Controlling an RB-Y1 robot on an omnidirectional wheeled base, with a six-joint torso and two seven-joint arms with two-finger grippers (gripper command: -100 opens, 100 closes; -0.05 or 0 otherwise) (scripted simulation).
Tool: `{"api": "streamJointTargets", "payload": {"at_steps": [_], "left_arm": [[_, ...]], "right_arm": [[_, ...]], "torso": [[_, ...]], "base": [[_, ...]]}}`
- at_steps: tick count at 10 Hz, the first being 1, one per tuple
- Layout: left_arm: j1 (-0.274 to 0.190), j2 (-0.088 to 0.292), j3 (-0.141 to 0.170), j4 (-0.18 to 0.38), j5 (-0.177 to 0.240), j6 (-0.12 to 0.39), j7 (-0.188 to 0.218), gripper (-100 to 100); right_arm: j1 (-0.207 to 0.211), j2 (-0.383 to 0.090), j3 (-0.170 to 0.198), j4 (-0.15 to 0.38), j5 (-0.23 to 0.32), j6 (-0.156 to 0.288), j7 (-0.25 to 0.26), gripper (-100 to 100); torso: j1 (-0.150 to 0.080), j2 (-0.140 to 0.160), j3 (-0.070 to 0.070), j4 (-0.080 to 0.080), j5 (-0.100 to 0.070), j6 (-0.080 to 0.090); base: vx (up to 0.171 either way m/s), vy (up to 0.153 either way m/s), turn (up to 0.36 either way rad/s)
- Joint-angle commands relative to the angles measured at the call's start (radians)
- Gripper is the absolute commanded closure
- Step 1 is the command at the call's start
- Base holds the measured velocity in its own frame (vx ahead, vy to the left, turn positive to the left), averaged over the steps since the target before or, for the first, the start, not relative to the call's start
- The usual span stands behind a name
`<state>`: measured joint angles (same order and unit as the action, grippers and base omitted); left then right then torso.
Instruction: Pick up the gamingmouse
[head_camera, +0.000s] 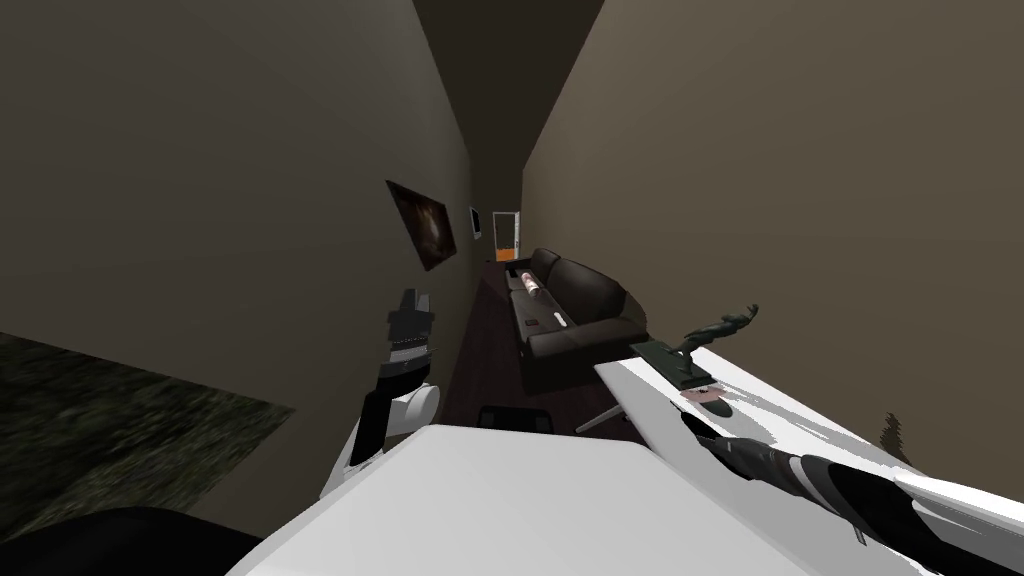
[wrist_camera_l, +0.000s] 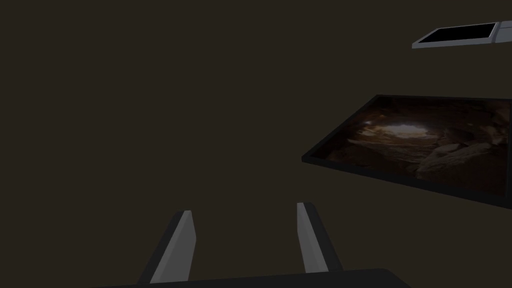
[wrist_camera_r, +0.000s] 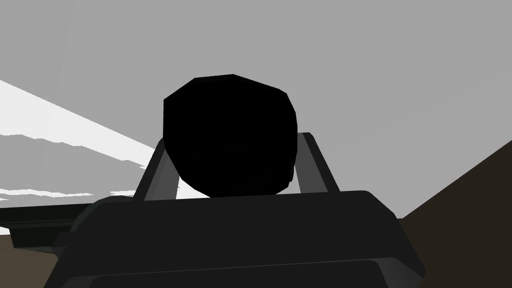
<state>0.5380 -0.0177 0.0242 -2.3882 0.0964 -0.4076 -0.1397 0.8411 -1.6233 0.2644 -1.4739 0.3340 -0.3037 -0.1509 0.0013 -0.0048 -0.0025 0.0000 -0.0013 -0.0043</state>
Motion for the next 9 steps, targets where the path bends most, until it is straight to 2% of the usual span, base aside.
{"api": "streamJointTargets", "payload": {"at_steps": [1, 3, 4, 5, 7, 8, 9], "left_arm": [[0.0, 0.0, 0.0, 0.0, 0.0, 0.0, 0.0, 0], [0.0, 0.0, 0.0, 0.0, 0.0, 0.0, 0.0, 0], [0.0, 0.0, 0.0, 0.0, 0.0, 0.0, 0.0, 0], [0.0, 0.0, 0.0, 0.0, 0.0, 0.0, 0.0, 0], [0.0, 0.0, 0.0, 0.0, 0.0, 0.0, 0.0, 0], [0.0, 0.0, 0.0, 0.0, 0.0, 0.0, 0.0, 0], [0.0, 0.0, 0.0, 0.0, 0.0, 0.0, 0.0, 0]], "right_arm": [[0.0, 0.0, 0.0, 0.0, 0.0, 0.0, 0.0, 100], [0.0, 0.0, 0.0, 0.0, 0.0, 0.0, -0.001, 100], [0.0, 0.0, 0.0, 0.0, -0.001, 0.0, -0.001, 0], [0.017, -0.028, -0.017, -0.007, -0.01, -0.008, -0.008, 100], [0.028, -0.07, -0.028, -0.021, -0.018, -0.013, -0.024, 100], [0.019, -0.056, -0.019, -0.017, -0.014, -0.01, -0.02, 100], [0.02, -0.059, -0.02, -0.017, -0.014, -0.011, -0.022, 0]], "torso": [[0.0, 0.0, 0.0, 0.0, 0.0, 0.0], [0.0, 0.0, 0.0, 0.0, 0.0, 0.0], [0.0, 0.0, 0.0, 0.0, 0.0, 0.0], [0.0, 0.0, 0.0, 0.0, 0.0, -0.001], [0.001, 0.0, 0.0, 0.0, 0.001, 0.0], [0.002, 0.0, 0.0, 0.0, 0.001, 0.0], [0.001, 0.0, 0.0, 0.0, 0.001, 0.0]], "base": [[0.0, 0.0, 0.0], [0.0, 0.0, 0.0], [0.0, 0.0, 0.0], [-0.005, 0.01, -0.057], [-0.006, 0.02, -0.095], [-0.003, 0.009, -0.017], [0.0, 0.0, 0.0]]}}
